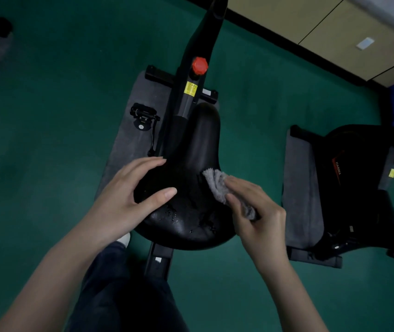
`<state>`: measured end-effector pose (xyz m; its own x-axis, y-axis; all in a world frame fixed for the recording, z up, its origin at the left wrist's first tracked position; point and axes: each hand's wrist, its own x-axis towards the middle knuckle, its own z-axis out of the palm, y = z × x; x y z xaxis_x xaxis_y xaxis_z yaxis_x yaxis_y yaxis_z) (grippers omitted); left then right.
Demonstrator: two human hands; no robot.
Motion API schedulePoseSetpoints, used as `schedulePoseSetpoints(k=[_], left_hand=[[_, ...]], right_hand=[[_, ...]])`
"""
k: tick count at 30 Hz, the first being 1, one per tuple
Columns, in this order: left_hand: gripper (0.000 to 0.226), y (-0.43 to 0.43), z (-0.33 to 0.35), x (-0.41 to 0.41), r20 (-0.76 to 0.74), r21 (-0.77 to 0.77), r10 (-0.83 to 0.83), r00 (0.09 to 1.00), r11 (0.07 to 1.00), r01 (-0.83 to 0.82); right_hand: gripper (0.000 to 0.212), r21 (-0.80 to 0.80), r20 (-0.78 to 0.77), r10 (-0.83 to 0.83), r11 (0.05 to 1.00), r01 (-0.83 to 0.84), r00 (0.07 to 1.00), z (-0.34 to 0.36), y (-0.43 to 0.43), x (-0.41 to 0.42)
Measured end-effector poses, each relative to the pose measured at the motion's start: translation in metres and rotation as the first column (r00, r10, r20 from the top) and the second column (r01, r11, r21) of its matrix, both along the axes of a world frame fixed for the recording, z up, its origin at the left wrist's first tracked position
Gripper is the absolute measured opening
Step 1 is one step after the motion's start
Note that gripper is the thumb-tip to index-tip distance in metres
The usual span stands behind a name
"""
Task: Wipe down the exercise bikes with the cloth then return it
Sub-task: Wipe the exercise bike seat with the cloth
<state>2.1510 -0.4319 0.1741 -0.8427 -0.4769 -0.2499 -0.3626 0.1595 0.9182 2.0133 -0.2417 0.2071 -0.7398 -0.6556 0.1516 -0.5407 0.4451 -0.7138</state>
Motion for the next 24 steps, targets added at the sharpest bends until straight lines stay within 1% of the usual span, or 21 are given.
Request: schedulePoseSetpoints(k=[2,3,4,5,7,9,11,12,14,16,18,19,22,24], left_hand=[[0.070,0.000,0.002,0.000,0.005,0.003,-0.003,1.000,1.000,0.003],[0.070,0.000,0.002,0.000,0.006,0.007,-0.002,1.000,1.000,0.002],[0.070,0.000,0.003,0.000,0.004,0.007,0.000,1.000,1.000,-0.001],[0.070,0.001,0.004,0.000,0.001,0.003,0.002,1.000,1.000,-0.002],[0.069,0.001,0.004,0.000,-0.003,-0.004,0.005,1.000,1.000,-0.005],[0.067,0.002,0.004,0.000,-0.004,-0.011,0.013,1.000,1.000,-0.013],[0.066,0.002,0.004,0.000,-0.009,-0.008,0.023,1.000,1.000,-0.023],[0.066,0.003,0.004,0.000,-0.014,0.000,0.026,1.000,1.000,-0.026],[0.065,0.004,0.005,-0.001,-0.033,0.010,0.028,0.999,1.000,-0.028],[0.064,0.005,0.006,-0.003,-0.046,0.004,0.030,0.998,1.000,-0.030],[0.064,0.005,0.006,-0.003,-0.049,-0.002,0.031,0.998,1.000,-0.031],[0.064,0.005,0.006,-0.003,-0.049,0.002,0.033,0.998,0.999,-0.033],[0.062,0.006,0.005,-0.002,-0.055,-0.001,0.037,0.998,0.999,-0.037],[0.061,0.006,0.004,-0.002,-0.057,0.000,0.040,0.998,0.999,-0.040]], right_hand=[[0.025,0.035,0.067,-0.094,0.995,0.091,0.993,-0.003,0.000,-0.012],[0.025,0.048,0.132,-0.161,0.987,0.156,0.978,-0.005,0.000,-0.016],[0.024,0.047,0.185,-0.214,0.977,0.209,0.959,-0.006,0.002,-0.015],[0.023,0.025,0.202,-0.244,0.969,0.244,0.948,-0.008,0.003,-0.010],[0.021,-0.055,0.136,-0.244,0.966,0.253,0.960,-0.009,0.005,0.005],[0.019,-0.128,0.065,-0.195,0.971,0.202,0.979,-0.012,0.003,0.017],[0.018,-0.145,0.034,-0.151,0.977,0.155,0.988,-0.014,-0.001,0.017],[0.017,-0.136,0.043,-0.152,0.978,0.156,0.987,-0.015,-0.003,0.012],[0.014,-0.110,0.154,-0.211,0.967,0.229,0.965,-0.018,-0.004,-0.001],[0.014,-0.083,0.305,-0.293,0.940,0.332,0.906,-0.021,0.002,-0.008],[0.014,-0.107,0.427,-0.334,0.904,0.414,0.840,-0.027,0.011,-0.003],[0.015,-0.127,0.467,-0.336,0.890,0.439,0.818,-0.030,0.016,0.004],[0.019,-0.185,0.517,-0.329,0.859,0.478,0.790,-0.032,0.021,0.020],[0.014,-0.216,0.567,-0.321,0.831,0.513,0.759,-0.033,0.015,0.010]])
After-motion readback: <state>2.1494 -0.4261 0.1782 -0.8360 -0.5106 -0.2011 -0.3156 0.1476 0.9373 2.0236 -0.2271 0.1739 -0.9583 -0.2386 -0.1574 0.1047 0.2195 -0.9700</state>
